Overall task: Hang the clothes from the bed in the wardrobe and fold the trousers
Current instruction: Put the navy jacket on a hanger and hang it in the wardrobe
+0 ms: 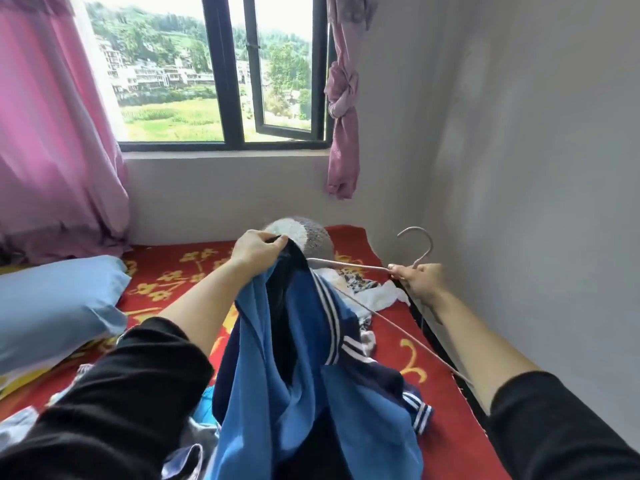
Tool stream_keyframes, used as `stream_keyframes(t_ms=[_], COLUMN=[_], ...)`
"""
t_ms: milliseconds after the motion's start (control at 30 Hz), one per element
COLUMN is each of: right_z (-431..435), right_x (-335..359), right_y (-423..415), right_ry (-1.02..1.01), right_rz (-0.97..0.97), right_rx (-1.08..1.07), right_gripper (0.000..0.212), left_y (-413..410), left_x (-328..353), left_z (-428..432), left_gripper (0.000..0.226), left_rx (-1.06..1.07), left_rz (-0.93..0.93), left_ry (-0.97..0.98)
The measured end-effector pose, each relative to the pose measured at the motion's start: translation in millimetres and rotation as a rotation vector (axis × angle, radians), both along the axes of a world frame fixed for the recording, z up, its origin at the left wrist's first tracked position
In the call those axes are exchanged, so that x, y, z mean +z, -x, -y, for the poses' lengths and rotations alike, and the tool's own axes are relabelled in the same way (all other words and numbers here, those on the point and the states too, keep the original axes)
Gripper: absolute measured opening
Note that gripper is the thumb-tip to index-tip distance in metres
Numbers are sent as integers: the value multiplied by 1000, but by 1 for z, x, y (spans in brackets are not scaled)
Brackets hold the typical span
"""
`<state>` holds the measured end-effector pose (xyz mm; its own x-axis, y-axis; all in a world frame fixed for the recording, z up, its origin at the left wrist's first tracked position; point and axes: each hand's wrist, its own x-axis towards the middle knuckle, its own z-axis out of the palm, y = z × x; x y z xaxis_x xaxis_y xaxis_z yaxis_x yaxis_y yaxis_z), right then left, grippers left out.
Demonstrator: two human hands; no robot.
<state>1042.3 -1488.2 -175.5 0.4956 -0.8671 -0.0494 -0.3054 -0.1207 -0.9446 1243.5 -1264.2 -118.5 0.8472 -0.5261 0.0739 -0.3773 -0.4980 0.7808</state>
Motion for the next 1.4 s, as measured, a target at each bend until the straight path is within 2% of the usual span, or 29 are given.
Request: stream_keyframes(t_ms=[67,133,267,367,467,533,600,667,733,800,867,933,1000,1033,1100,1167,1200,1267,1333,1400], right_z=[2,3,-4,-17,-30,-40,-54,-69,-81,-86,-86,-87,-91,-94,-99,-102,-102,-104,-107,-111], right_x=[-3,-3,-8,-20,-31,-38,-43,-51,-58,-60,-60,-57,-54,-53,-52,-51,-50,-48,-44,-41], right_y=[10,23,43,43,30,16,2,-13,-26,-35,-40,-45,-50,-52,-55,-53,-51,-47,-43,-41], right_ry=[-99,-171,-280,-269,-287,-336,-315,-283,-278,-304,-338,-359,-363,-362,-352,-334,-327,-332,-358,-383], right_rz=[163,218,131,30,35,29,-74,-142,-110,-16,83,153,200,215,229,229,226,222,230,239], right_rx=[28,105,275,320,332,351,383,399,361,282,228,192,162,157,170,189,198,235,283,327], right_gripper=[11,7,12,13,22,25,14,20,31,32,32,31,26,23,16,5,5,5,2,6], left_y=[-4,-7,-13,-12,-4,4,13,25,35,40,42,45,48,48,45,42,39,26,12,7], left_x=[-12,-24,-38,-40,-36,-31,-26,-21,-19,-19,-22,-25,-30,-32,-40,-48,-51,-58,-65,-73], left_z=[-5,-10,-16,-15,-9,-5,0,3,4,-1,-8,-14,-16,-16,-17,-20,-21,-23,-27,-30], left_gripper=[36,38,37,38,31,22,14,12,13,24,38,30,23,19,11,9,11,33,50,37], left_rx=[16,17,61,67,-71,-160,-218,-285,-377,-455,-442,-319,-194,-190,-303,-408,-389,-262,-230,-258], left_rz=[-8,-46,-69,-131,-271,-302,-261,-203,-139,-99,97,438,628,620,448,214,203,406,583,609], left_ry=[-31,-40,-27,18,-1,-28,-20,-16,-78,-197,-362,-521,-612,-630,-577,-457,-376,-345,-623,-852])
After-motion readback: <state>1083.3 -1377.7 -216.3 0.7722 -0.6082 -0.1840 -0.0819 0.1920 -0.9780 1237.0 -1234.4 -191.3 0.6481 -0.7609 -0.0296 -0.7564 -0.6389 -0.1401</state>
